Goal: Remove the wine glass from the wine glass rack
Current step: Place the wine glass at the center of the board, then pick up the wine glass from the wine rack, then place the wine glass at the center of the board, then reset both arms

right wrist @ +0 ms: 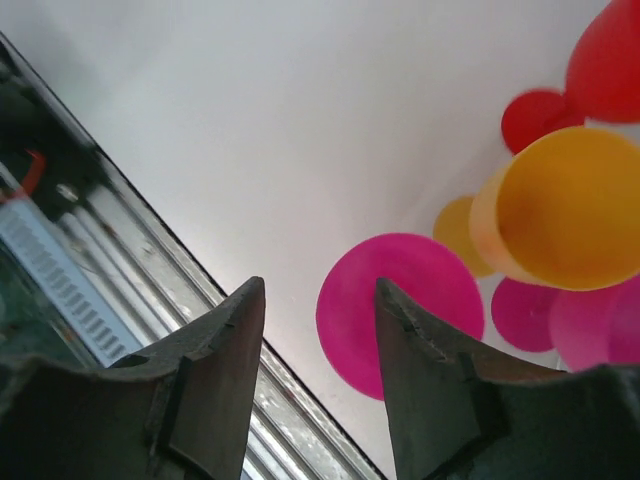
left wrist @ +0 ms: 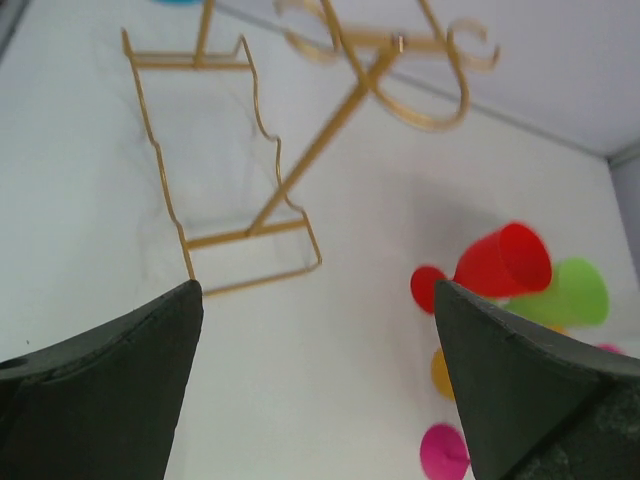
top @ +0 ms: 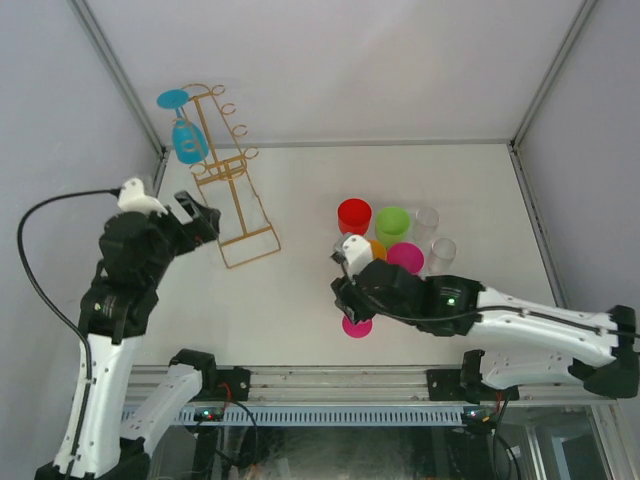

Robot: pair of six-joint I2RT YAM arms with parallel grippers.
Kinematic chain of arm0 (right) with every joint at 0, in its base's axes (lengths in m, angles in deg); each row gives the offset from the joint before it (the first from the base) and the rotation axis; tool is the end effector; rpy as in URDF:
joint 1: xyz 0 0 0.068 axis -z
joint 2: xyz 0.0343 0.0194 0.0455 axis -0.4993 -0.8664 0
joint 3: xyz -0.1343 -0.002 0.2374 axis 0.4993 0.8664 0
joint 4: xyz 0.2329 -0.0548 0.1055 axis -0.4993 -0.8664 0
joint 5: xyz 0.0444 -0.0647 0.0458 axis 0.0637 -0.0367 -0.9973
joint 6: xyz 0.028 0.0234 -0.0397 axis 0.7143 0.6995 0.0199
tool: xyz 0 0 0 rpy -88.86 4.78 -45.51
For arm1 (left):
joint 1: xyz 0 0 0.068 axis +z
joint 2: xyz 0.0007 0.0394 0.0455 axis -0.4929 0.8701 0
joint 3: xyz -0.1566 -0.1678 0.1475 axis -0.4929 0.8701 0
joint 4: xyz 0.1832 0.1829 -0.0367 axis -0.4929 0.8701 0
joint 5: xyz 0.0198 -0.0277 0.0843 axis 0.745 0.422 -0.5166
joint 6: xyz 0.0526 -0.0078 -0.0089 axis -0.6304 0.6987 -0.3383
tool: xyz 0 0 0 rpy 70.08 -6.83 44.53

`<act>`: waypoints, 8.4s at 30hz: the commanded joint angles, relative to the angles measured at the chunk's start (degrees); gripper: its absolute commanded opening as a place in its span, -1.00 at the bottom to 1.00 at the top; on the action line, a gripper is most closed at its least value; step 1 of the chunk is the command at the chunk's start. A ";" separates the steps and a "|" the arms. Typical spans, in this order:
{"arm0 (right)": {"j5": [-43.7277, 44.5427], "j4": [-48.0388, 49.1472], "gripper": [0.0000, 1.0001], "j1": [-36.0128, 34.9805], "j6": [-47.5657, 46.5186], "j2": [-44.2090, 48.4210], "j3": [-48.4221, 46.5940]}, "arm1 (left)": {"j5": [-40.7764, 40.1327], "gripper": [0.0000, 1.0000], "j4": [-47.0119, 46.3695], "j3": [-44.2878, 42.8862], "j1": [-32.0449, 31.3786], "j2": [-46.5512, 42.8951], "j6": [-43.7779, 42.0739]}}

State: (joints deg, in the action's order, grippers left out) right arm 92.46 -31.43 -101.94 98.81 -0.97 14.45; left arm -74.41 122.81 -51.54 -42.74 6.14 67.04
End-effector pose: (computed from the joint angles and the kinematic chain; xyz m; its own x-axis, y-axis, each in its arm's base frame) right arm 0.0837 0.2219 0.3206 -0.4522 -0.4587 -0.7650 -0.7301 0.6829 0.0221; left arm 0.1209 -0.0234 0.4008 -0.3227 -0.3782 -0.8676 -0.0456 0.9218 -0.3849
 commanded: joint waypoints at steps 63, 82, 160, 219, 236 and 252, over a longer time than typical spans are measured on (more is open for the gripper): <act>-9.63 7.16 0.12 14.50 1.37 18.40 3.07 | 10.21 -0.66 -25.88 -48.13 26.07 64.52 31.36; -10.42 7.87 0.12 14.58 1.67 18.21 3.11 | 3.82 -1.00 -24.49 -49.41 25.05 61.33 23.85; -59.99 26.16 0.15 40.11 25.34 16.59 6.40 | 47.58 -1.00 -10.64 8.75 -40.85 -10.94 -26.54; -7.56 3.06 -1.00 1.92 -3.93 -16.96 -17.98 | -22.19 1.00 10.25 -2.30 -54.13 -15.71 -7.04; -2.32 0.55 -0.40 -0.30 -3.97 -25.54 -19.94 | -42.94 1.00 14.96 -1.82 -54.14 -22.78 3.23; 9.41 0.73 0.72 10.77 -0.74 -0.92 -18.70 | -49.69 1.00 14.27 -10.24 -53.75 -11.16 -4.73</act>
State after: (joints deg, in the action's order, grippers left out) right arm 98.98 -32.02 -99.67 93.96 -10.28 -6.17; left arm -121.56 139.01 -57.07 -97.02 -8.41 66.56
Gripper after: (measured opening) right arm 0.848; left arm 0.998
